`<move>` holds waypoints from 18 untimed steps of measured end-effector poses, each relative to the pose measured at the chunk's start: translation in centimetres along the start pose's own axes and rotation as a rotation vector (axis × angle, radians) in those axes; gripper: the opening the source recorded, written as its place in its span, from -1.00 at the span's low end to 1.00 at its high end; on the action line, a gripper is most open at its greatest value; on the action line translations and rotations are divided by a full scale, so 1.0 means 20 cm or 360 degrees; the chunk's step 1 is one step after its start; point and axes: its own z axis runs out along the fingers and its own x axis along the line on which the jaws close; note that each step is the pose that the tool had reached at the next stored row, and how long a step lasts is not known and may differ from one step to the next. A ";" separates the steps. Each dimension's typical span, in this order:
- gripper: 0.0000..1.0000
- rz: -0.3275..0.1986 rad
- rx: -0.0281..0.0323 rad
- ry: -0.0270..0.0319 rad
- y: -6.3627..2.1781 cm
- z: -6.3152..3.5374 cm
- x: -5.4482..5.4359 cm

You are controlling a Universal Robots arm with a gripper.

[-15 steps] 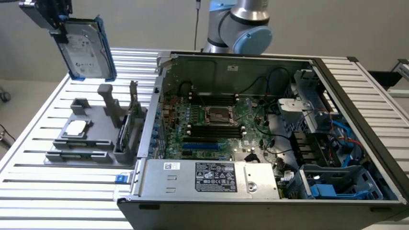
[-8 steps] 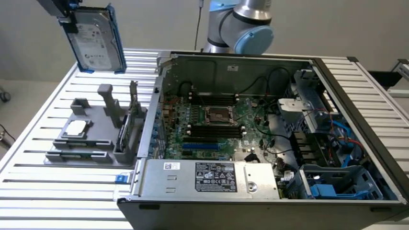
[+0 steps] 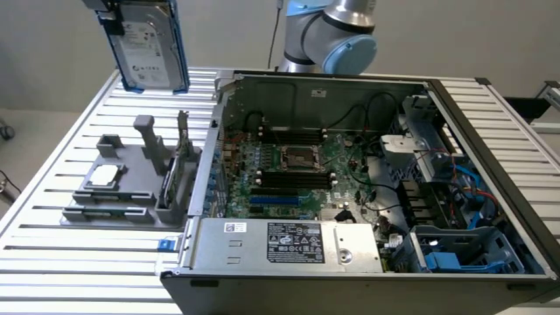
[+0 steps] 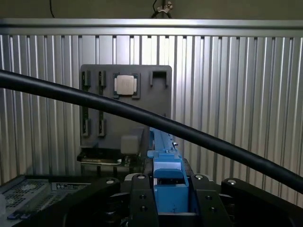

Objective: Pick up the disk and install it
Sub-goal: 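Pick up the disk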

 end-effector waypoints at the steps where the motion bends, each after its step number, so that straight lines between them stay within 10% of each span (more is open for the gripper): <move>1: -0.35 0.0000 0.00005 -0.00001 -0.017 -0.005 0.00; 18: -0.35 0.0000 0.00232 -0.00002 -0.335 -0.110 0.05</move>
